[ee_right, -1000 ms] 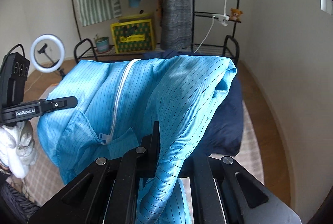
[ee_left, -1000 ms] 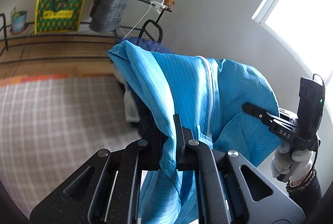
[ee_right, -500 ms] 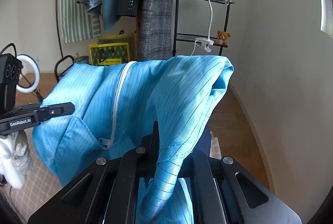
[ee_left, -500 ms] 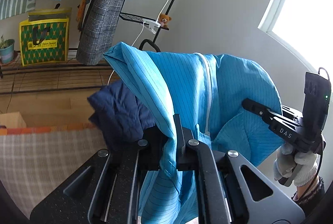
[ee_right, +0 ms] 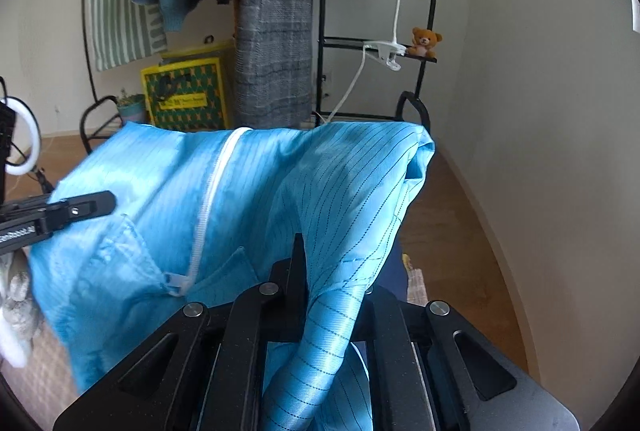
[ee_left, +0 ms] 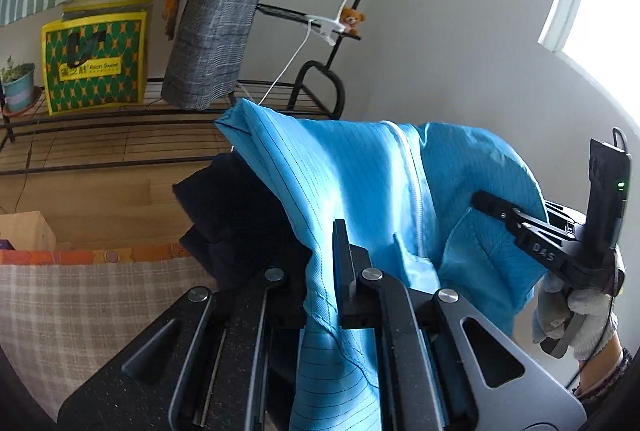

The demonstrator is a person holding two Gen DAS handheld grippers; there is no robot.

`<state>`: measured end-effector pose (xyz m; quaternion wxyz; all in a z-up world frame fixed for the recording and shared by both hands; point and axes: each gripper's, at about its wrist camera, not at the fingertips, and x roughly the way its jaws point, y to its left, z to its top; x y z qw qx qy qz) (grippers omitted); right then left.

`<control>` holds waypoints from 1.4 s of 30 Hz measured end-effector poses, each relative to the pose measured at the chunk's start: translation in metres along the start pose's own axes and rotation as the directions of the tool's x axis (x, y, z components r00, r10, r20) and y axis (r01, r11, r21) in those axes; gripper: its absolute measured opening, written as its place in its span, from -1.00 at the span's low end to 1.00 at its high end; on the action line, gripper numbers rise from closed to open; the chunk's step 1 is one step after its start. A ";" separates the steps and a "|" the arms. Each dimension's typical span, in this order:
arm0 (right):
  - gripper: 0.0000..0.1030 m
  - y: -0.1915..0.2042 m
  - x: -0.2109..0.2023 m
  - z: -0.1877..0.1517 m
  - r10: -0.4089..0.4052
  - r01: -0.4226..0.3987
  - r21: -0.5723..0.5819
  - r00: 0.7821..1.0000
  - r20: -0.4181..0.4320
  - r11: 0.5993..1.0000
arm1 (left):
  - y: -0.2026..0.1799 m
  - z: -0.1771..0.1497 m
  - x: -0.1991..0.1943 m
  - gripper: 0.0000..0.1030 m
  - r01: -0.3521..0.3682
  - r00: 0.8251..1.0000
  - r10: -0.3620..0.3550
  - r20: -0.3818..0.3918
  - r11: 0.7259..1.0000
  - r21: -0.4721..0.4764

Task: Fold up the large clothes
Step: 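Carry the lifted bundle with both tools toward the navy clothes stack, then lower the bundle onto the navy stack and open both tools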

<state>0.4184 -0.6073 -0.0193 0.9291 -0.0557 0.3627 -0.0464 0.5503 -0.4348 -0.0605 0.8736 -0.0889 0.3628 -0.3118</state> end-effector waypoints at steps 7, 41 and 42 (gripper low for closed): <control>-0.45 -0.008 0.024 -0.014 -0.142 0.142 -0.012 0.986 -0.090 0.990 | 0.017 -0.008 0.007 -0.52 -0.142 0.990 0.142 0.025 0.990 -0.001; -0.32 0.002 -0.158 -0.040 -0.144 0.145 0.086 0.989 -0.022 0.986 | -0.067 -0.042 -0.214 -0.51 -0.148 0.986 0.136 0.095 0.980 0.134; -0.32 0.006 -0.167 -0.042 -0.138 0.139 0.092 0.990 -0.014 0.986 | -0.071 -0.046 -0.227 -0.51 -0.146 0.986 0.134 0.099 0.980 0.136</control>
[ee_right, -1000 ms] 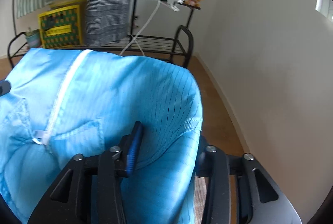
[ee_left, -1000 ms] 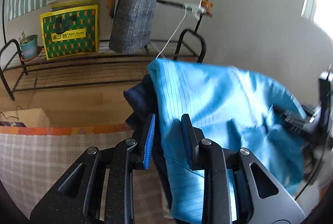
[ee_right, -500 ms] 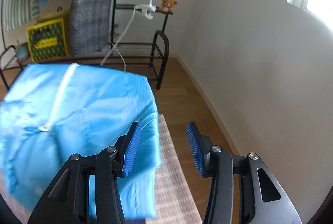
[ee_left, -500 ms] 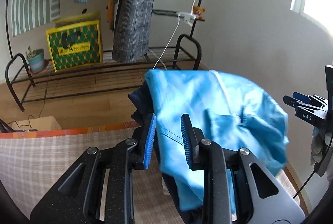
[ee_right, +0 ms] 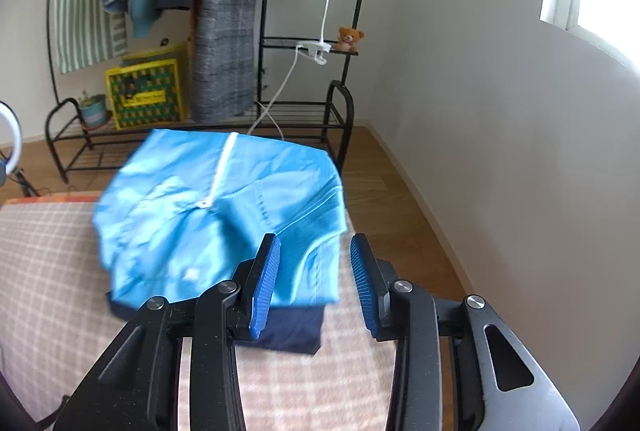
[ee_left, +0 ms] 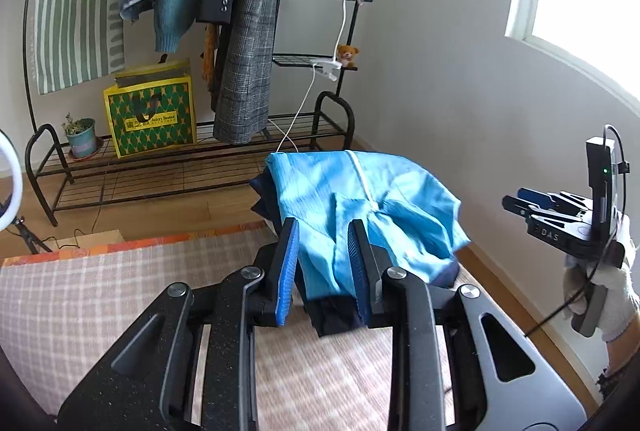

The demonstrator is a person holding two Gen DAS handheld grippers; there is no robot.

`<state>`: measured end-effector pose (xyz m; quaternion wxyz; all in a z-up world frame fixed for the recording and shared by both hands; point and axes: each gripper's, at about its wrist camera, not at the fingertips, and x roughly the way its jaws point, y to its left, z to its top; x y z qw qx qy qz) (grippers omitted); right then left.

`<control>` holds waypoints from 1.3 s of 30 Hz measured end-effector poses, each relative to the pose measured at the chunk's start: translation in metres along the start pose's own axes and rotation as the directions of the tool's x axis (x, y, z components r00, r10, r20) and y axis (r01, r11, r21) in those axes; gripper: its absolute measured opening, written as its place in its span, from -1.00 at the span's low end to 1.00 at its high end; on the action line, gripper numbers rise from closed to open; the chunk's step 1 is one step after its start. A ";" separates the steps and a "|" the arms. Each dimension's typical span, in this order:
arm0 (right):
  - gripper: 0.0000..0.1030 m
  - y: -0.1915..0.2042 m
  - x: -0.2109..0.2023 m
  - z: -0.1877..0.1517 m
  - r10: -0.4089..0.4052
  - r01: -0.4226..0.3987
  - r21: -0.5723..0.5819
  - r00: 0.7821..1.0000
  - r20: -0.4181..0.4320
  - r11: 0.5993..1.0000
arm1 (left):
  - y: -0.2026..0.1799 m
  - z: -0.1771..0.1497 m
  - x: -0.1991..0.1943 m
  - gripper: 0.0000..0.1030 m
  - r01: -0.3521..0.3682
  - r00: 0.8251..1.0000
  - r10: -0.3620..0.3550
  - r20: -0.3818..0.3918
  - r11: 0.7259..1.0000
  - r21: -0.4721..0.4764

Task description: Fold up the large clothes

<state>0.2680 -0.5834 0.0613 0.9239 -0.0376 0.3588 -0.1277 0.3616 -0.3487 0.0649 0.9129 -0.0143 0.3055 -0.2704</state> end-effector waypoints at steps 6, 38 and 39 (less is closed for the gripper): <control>-0.32 0.018 -0.069 -0.013 0.017 -0.018 0.023 0.999 0.051 1.000 | -0.011 -0.013 -0.069 -0.51 0.019 0.999 -0.019 0.036 1.000 0.019; -0.30 0.124 -0.314 -0.114 0.042 -0.039 -0.016 0.955 0.295 0.999 | -0.014 -0.124 -0.294 0.51 -0.003 0.991 -0.006 0.136 0.998 0.061; -0.29 0.126 -0.317 -0.117 0.042 -0.037 -0.019 0.954 0.296 0.999 | -0.014 -0.125 -0.296 0.58 -0.004 0.991 -0.005 0.137 0.998 0.061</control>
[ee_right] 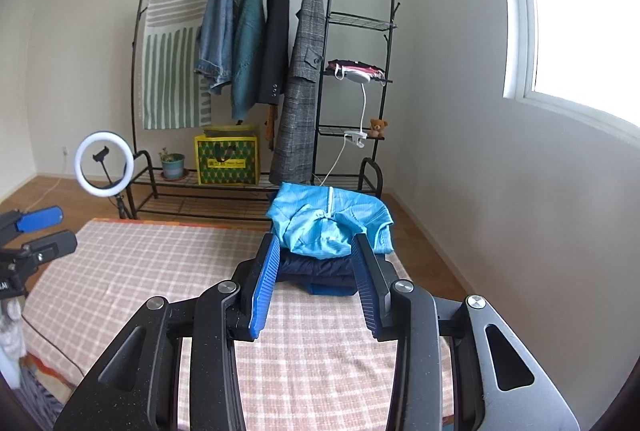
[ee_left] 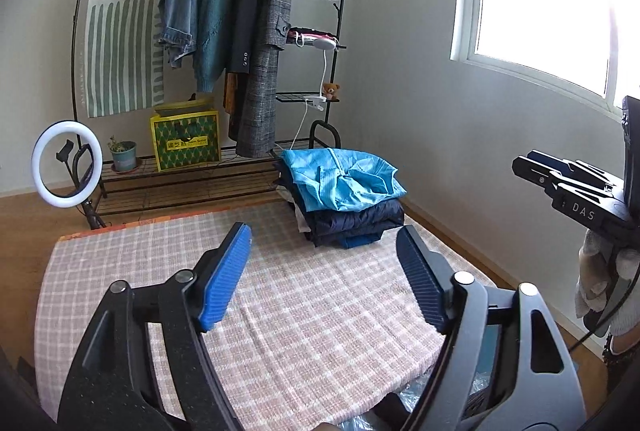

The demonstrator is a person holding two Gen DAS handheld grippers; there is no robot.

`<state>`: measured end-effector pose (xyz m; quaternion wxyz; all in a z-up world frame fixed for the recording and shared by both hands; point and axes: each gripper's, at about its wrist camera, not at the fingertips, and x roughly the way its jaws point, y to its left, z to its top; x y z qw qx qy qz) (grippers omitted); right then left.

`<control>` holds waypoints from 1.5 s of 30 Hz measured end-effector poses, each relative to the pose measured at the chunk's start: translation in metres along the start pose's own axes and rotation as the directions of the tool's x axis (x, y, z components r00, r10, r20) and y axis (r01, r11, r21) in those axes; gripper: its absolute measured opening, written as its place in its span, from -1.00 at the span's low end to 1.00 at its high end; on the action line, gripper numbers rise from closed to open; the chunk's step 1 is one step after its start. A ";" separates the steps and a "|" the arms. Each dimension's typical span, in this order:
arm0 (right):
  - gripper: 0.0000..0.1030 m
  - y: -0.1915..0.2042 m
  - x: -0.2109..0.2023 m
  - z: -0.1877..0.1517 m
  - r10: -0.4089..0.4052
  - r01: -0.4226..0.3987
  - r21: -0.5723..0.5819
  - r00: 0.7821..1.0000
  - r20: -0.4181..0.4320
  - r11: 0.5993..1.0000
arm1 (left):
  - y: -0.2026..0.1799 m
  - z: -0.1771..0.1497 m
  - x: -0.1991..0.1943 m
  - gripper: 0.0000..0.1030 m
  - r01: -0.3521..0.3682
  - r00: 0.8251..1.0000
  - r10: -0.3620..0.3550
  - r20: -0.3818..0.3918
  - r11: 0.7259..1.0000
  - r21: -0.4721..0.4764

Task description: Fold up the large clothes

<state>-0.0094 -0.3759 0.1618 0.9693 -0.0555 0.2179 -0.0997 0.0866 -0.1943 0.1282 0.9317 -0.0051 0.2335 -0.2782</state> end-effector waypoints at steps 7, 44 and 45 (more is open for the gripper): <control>0.04 0.015 -0.012 -0.025 0.015 -0.015 -0.007 1.000 0.003 1.000 | -0.004 -0.023 -0.013 0.91 -0.058 0.998 0.057 0.029 0.998 0.031; 0.61 0.035 0.091 -0.116 -0.020 0.030 0.082 0.993 -0.117 0.996 | 0.044 -0.105 0.070 1.00 -0.206 0.970 0.202 -0.133 0.978 -0.017; 0.61 0.035 0.091 -0.116 -0.020 0.030 0.087 0.993 -0.115 0.996 | 0.045 -0.106 0.070 1.00 -0.211 0.969 0.207 -0.132 0.977 -0.016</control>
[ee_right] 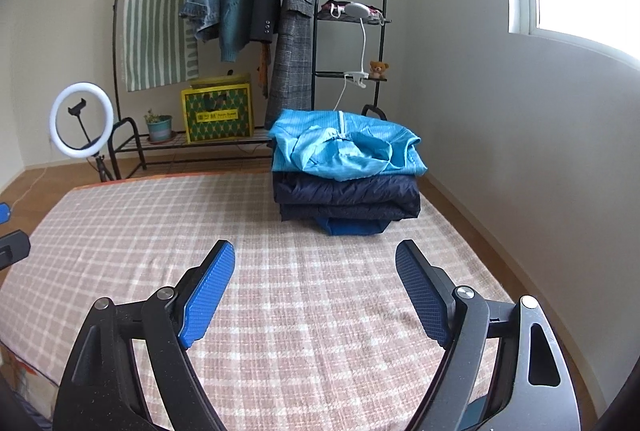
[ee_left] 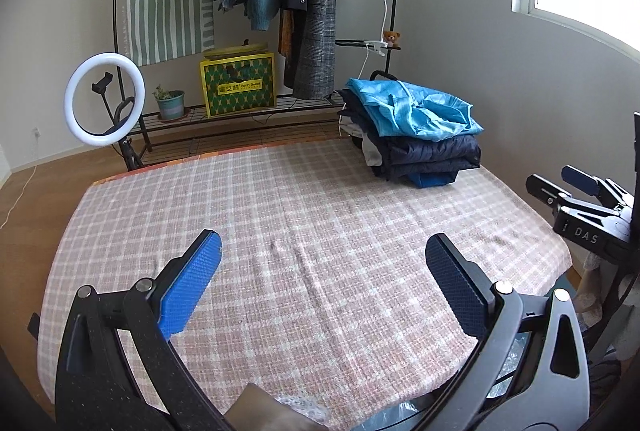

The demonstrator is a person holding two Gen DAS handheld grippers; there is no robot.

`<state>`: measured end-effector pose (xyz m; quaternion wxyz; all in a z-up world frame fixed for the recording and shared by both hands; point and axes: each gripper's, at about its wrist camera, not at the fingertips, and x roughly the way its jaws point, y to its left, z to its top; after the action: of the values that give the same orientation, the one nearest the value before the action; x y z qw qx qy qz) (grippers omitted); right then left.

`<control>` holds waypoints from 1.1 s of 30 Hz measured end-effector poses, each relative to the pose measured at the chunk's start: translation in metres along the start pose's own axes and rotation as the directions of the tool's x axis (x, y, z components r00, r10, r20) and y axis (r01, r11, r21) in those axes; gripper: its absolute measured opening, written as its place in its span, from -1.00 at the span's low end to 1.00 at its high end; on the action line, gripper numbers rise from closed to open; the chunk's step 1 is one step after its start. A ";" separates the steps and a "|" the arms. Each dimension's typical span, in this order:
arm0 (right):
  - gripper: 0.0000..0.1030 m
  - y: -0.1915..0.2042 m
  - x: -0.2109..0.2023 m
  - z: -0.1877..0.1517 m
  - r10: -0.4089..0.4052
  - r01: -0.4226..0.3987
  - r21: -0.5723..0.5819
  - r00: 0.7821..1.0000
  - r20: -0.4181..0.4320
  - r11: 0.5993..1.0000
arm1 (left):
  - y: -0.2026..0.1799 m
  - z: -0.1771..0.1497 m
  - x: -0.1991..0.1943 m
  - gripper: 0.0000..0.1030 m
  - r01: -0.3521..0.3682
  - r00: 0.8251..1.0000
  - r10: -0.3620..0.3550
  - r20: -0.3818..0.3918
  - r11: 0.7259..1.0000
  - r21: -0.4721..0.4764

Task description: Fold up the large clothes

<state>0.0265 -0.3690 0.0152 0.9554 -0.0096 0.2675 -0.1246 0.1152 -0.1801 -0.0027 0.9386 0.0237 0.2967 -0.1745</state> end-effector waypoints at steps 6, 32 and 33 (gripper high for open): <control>0.61 0.001 0.002 0.001 -0.001 0.001 0.005 1.000 0.010 1.000 | 0.003 -0.001 0.004 1.00 -0.010 1.000 0.010 -0.003 1.000 0.002; 0.61 0.009 0.004 0.000 0.017 -0.017 0.004 1.000 -0.003 1.000 | 0.003 -0.001 0.002 1.00 -0.013 1.000 0.013 0.005 1.000 0.007; 0.61 0.009 0.004 0.000 0.017 -0.017 0.004 1.000 -0.003 1.000 | 0.003 -0.001 0.002 1.00 -0.013 1.000 0.013 0.005 1.000 0.008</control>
<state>0.0320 -0.3614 0.0119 0.9561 -0.0053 0.2687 -0.1170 0.1166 -0.1779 -0.0050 0.9404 0.0288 0.2934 -0.1696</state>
